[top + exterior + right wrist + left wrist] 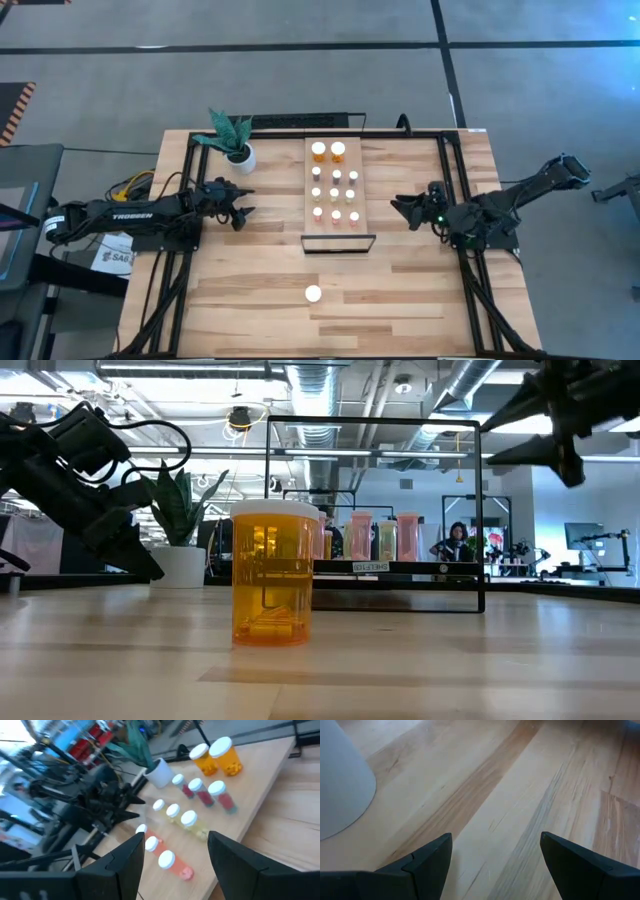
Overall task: Pick and place medicine bottles onto shelf by color
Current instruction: Put the orange pill bottle on the shelf aligned with the other orange pill bottles
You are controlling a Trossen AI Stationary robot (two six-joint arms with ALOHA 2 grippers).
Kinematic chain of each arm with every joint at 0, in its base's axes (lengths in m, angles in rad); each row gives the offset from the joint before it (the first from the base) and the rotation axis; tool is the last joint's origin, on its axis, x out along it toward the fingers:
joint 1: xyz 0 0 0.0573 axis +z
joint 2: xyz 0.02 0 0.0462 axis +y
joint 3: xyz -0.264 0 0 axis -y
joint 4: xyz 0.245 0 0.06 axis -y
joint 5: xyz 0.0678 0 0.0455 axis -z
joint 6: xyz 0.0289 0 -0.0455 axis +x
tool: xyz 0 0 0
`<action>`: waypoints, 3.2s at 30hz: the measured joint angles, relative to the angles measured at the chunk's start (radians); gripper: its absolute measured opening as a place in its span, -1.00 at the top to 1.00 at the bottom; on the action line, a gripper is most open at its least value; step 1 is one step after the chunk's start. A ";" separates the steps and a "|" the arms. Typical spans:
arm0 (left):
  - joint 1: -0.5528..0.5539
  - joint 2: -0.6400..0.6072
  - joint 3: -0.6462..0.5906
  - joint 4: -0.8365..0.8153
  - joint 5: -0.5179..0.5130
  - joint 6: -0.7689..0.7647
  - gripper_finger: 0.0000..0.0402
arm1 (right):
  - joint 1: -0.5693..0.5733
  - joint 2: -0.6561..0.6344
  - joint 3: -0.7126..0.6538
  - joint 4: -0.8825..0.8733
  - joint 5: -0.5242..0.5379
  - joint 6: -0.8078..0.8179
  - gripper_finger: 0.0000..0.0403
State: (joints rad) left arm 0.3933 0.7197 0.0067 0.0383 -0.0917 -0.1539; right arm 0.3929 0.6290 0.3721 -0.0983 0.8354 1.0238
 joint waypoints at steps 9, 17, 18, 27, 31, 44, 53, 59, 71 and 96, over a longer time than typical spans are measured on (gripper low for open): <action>0.000 0.000 0.000 0.000 -0.001 0.000 -0.45 | -0.014 0.283 0.358 -0.445 -0.102 0.273 -0.19; 0.000 0.000 0.000 0.000 -0.001 0.000 -0.45 | -0.013 0.555 0.723 -1.016 -0.332 0.830 -0.19; 0.000 0.000 0.000 0.000 -0.001 0.000 -0.45 | -0.010 0.580 0.757 -1.064 -0.369 0.907 -0.19; 0.000 0.000 0.000 0.000 -0.002 0.000 -0.45 | 0.082 0.749 0.921 -1.175 -0.628 1.326 -0.19; 0.000 0.000 0.000 0.000 -0.002 0.000 -0.45 | 0.123 0.825 0.973 -1.141 -0.669 1.343 -0.19; 0.000 0.000 0.000 0.000 -0.002 0.000 -0.45 | 0.079 1.184 1.302 -1.114 -0.838 1.243 -0.19; 0.000 0.000 0.000 0.000 -0.002 0.000 -0.45 | 0.023 1.412 1.559 -1.134 -0.851 0.964 -0.19; 0.000 0.000 0.000 0.000 -0.002 0.000 -0.45 | -0.030 1.540 1.694 -1.152 -0.929 0.795 -0.19; 0.000 0.000 0.000 0.000 -0.002 0.000 -0.45 | -0.075 1.685 1.828 -1.155 -1.016 0.574 -0.19; 0.000 0.000 0.000 0.000 -0.002 0.000 -0.45 | -0.020 1.684 1.831 -1.089 -0.881 0.379 -0.66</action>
State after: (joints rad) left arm 0.3931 0.7198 0.0070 0.0387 -0.0933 -0.1539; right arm 0.3733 2.3131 2.2027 -1.1868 -0.0458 1.4033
